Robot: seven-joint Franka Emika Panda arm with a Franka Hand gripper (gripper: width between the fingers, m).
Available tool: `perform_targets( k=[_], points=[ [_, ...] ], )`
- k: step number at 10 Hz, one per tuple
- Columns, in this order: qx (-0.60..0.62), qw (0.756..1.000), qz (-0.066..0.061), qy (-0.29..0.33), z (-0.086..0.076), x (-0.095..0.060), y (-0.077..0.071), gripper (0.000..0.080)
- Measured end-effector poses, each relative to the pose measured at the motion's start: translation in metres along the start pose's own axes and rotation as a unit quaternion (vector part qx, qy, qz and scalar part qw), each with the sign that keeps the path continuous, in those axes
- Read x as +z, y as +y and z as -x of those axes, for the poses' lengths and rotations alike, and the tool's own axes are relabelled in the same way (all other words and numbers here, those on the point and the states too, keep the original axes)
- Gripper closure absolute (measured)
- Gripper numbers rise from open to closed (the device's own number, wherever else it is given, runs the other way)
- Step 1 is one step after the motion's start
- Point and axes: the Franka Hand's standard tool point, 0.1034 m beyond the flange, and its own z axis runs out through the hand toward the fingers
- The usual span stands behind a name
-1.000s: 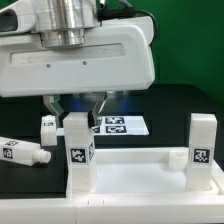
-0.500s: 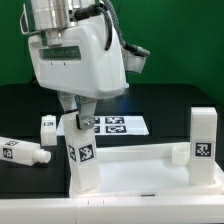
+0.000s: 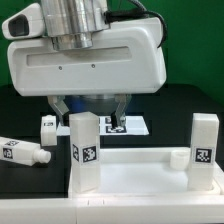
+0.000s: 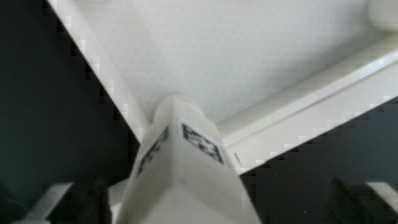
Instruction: Assemble desk
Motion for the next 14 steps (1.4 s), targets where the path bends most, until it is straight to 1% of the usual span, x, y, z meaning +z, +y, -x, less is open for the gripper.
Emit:
perform_targets(
  k=[1, 2, 3, 4, 5, 6, 7, 8, 9, 10, 11, 12, 13, 14],
  points=[
    [-0.052, 0.999, 0.002, 0.000, -0.0001, 0.0002, 0.0009, 0.0156],
    [-0.073, 0.997, 0.002, 0.000, -0.0002, 0.0003, 0.0014, 0.0156],
    [-0.147, 0.989, 0.008, -0.001, -0.0013, -0.0002, 0.0044, 0.0151],
    [-0.297, 0.955, 0.015, -0.006, -0.0043, -0.0012, 0.0092, 0.0150],
    [-0.334, 0.942, 0.015, -0.010, -0.0056, -0.0002, 0.0077, 0.0150],
    [-0.316, 0.949, 0.015, -0.010, -0.0053, 0.0001, 0.0082, 0.0157],
    [-0.310, 0.950, 0.016, -0.010, -0.0054, 0.0003, 0.0087, 0.0320],
    [-0.302, 0.953, 0.015, -0.010, -0.0053, 0.0004, 0.0087, 0.0320],
    [-0.267, 0.964, 0.016, -0.009, -0.0053, 0.0005, 0.0088, 0.0513],
    [-0.220, 0.975, 0.016, -0.007, -0.0056, 0.0003, 0.0084, 0.0513],
    [-0.146, 0.989, 0.018, 0.009, -0.0081, -0.0010, 0.0058, 0.0514],
    [-0.067, 0.997, 0.021, 0.033, -0.0056, -0.0016, 0.0041, 0.0514],
    [0.048, 0.997, 0.015, 0.058, -0.0014, 0.0000, 0.0056, 0.0514],
    [0.160, 0.985, -0.002, 0.070, -0.0010, 0.0007, 0.0098, 0.0514]
  ],
)
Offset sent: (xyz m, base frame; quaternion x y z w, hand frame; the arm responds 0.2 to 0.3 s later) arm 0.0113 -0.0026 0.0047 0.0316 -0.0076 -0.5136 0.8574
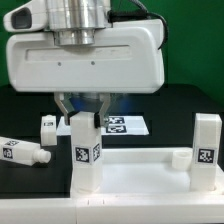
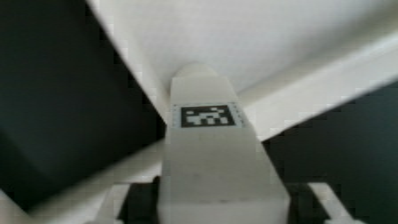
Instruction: Assemble desk
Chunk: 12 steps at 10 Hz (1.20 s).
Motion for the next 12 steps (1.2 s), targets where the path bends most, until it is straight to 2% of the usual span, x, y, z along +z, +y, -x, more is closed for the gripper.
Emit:
perform_targets(
  k=[2, 5, 6, 7, 8, 10, 12],
  points=[
    [0.030, 1.000, 0.000, -0.005, -0.007, -0.001, 0.007, 0.0514],
    [0.130, 0.991, 0.001, -0.006, -0.005, -0.001, 0.005, 0.0514],
    [0.221, 0.975, 0.007, -0.012, -0.004, -0.002, 0.005, 0.0512],
    [0.323, 0.946, 0.006, -0.019, -0.003, -0.001, 0.007, 0.0512],
    [0.411, 0.911, -0.001, -0.028, -0.002, 0.000, 0.006, 0.0512],
    [0.520, 0.853, -0.001, -0.039, 0.002, 0.001, 0.003, 0.0512],
    [0.514, 0.857, -0.001, -0.039, 0.004, 0.001, 0.002, 0.0512]
  ],
)
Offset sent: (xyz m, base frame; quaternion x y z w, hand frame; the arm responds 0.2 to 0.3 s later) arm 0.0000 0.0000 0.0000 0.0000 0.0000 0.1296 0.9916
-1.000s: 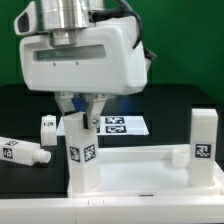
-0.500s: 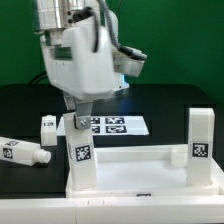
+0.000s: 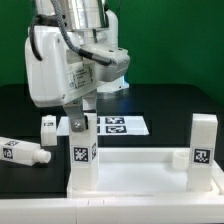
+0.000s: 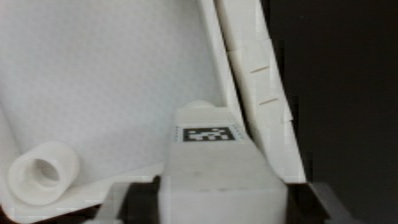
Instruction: Assemble desk
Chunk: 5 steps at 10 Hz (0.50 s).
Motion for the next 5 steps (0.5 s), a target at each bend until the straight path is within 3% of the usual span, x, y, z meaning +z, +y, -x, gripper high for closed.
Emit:
perform_targets(
  k=[1, 2, 3, 4, 5],
  points=[
    [-0.023, 1.000, 0.000, 0.000, 0.0004, 0.0002, 0.0001, 0.0512],
    [-0.117, 0.993, 0.001, 0.000, 0.0030, 0.0008, 0.0008, 0.0333],
    [-0.237, 0.972, 0.002, -0.002, 0.0044, 0.0015, 0.0015, 0.0215],
    [-0.268, 0.963, 0.006, -0.004, 0.0054, 0.0025, 0.0034, 0.0215],
    [-0.307, 0.952, 0.005, -0.003, 0.0048, 0.0022, 0.0029, 0.0161]
  ],
)
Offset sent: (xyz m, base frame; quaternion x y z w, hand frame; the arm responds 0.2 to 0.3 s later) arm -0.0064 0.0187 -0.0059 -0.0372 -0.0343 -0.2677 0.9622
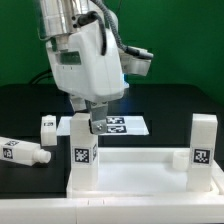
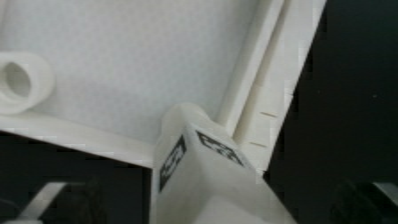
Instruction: Assemble desk
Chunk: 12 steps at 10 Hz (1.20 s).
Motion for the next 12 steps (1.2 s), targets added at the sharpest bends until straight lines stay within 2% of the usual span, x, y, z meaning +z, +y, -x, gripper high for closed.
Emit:
perform_targets(
  k=[3, 5, 6, 7, 8, 9, 10, 11, 12],
  points=[
    [-0.129, 0.992, 0.003, 0.002, -0.0012, -0.0004, 0.0003, 0.0153],
    [-0.335, 0.942, 0.033, 0.000, -0.0064, 0.0032, -0.0034, 0.0150],
    [-0.359, 0.933, 0.038, 0.000, -0.0064, 0.0060, -0.0021, 0.0150],
    [-0.349, 0.936, 0.037, 0.000, -0.0068, 0.0057, -0.0023, 0.0150],
    [-0.342, 0.939, 0.038, 0.000, -0.0069, 0.0059, -0.0021, 0.0241],
    [-0.342, 0.939, 0.038, 0.000, -0.0069, 0.0060, -0.0020, 0.0416],
    [-0.298, 0.954, 0.037, 0.002, -0.0066, 0.0061, -0.0022, 0.0416],
    [-0.260, 0.965, 0.036, 0.003, -0.0071, 0.0058, -0.0022, 0.0515],
    [-0.172, 0.984, 0.035, 0.007, -0.0087, 0.0049, -0.0021, 0.0515]
  ],
)
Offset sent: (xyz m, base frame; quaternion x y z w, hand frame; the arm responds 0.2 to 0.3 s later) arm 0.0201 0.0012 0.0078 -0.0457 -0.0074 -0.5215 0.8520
